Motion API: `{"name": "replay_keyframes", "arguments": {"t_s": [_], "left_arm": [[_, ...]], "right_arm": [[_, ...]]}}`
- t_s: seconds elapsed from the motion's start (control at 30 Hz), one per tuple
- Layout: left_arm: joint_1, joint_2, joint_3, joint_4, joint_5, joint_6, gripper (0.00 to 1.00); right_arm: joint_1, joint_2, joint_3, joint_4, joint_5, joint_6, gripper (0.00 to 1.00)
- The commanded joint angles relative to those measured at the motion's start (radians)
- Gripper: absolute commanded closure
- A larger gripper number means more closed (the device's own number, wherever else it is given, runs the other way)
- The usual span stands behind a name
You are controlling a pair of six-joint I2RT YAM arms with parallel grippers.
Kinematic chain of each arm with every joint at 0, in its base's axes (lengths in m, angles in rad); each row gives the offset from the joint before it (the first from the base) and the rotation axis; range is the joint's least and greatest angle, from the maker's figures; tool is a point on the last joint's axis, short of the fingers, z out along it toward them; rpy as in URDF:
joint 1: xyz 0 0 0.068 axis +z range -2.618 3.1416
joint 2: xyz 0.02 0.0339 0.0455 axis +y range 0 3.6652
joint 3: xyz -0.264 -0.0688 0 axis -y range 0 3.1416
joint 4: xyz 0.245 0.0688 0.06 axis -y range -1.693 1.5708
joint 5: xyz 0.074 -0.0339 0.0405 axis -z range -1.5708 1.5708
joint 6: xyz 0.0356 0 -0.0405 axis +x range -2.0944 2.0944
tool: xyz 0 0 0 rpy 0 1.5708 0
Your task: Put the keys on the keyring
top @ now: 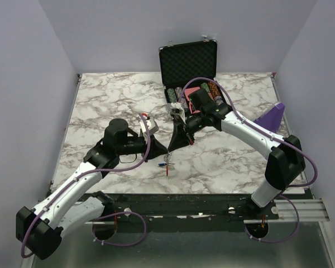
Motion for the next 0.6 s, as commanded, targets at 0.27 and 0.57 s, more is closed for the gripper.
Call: {"name": "replay_keyframes", "arguments": {"t_s": [0.27, 0.57], "left_arm": [[0.007, 0.076, 0.138, -0.211, 0.064, 0.134, 0.87], [0.008, 0.047, 0.103, -0.164, 0.033, 0.111, 1.0]], "right_arm": [[0.02, 0.016, 0.038, -0.024, 0.007, -0.022, 1.0], [0.023, 0.016, 0.04, -0.027, -0.002, -0.023, 1.0]]}}
